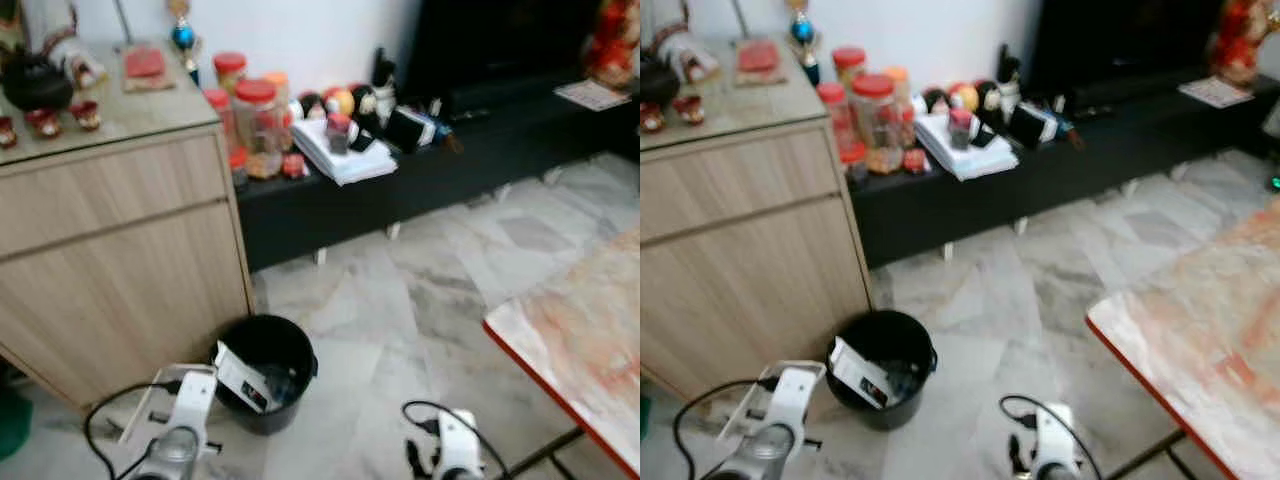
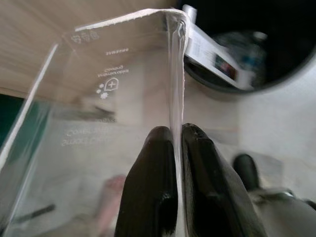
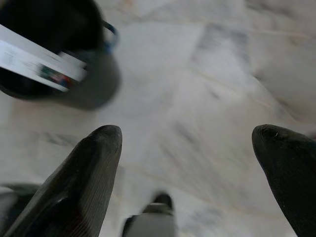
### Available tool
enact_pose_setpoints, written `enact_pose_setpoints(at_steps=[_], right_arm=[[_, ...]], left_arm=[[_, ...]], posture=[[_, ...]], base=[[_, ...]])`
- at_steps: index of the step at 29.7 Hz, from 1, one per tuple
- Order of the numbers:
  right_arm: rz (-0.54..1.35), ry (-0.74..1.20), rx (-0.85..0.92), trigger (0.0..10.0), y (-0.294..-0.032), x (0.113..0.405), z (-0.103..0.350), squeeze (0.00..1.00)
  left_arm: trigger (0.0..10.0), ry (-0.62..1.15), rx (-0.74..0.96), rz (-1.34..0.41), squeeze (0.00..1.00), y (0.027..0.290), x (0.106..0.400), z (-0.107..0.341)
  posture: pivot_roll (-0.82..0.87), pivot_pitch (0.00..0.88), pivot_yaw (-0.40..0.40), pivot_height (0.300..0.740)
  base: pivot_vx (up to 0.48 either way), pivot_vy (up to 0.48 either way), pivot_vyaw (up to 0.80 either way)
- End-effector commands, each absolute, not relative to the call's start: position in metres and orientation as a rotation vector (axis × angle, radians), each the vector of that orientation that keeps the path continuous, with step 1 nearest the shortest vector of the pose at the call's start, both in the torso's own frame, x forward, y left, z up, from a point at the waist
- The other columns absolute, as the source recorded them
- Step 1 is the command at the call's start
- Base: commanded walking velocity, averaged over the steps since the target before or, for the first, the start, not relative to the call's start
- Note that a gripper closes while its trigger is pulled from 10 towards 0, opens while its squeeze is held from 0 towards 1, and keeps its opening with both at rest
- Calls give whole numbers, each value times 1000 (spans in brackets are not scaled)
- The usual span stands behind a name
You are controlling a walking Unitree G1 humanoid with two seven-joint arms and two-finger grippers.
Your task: Picking trash to rubbish bin
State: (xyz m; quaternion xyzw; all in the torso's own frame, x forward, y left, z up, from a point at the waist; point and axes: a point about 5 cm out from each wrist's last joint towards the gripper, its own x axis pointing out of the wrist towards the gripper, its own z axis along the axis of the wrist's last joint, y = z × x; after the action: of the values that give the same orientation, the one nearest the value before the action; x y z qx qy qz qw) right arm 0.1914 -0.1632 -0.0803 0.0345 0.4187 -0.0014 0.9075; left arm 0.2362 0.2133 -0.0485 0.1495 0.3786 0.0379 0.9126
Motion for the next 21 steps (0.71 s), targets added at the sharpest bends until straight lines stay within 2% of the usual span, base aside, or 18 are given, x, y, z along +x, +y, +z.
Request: enact_pose_setpoints(at_steps=[1,3,10,14,18,21], right_arm=[[-27,873,60,10000,-173,187,-82,0],[-27,872,63,10000,-172,188,-81,0],[-33,868,73,10000,-173,189,-81,0],[-32,865,73,10000,-173,190,-80,0],[31,824,39,10000,-166,204,-73,0],[70,789,46,10000,-161,213,-68,0]], left_arm=[[10000,778,290,73,0,208,238,-49],[10000,775,291,71,0,207,238,-48],[10000,758,294,73,0,207,241,-46],[10000,756,295,73,0,207,242,-46],[10000,729,193,-89,0,179,258,-39],[10000,699,134,-142,0,165,267,-33]], posture=[[-70,54,-25,740],[-71,55,-25,740],[-70,55,-27,740],[-70,55,-27,740],[-69,58,-29,740],[-73,60,-30,740]], base=[[480,0,531],[480,0,447],[450,0,0],[0,0,0],[0,0,0],[0,0,0]])
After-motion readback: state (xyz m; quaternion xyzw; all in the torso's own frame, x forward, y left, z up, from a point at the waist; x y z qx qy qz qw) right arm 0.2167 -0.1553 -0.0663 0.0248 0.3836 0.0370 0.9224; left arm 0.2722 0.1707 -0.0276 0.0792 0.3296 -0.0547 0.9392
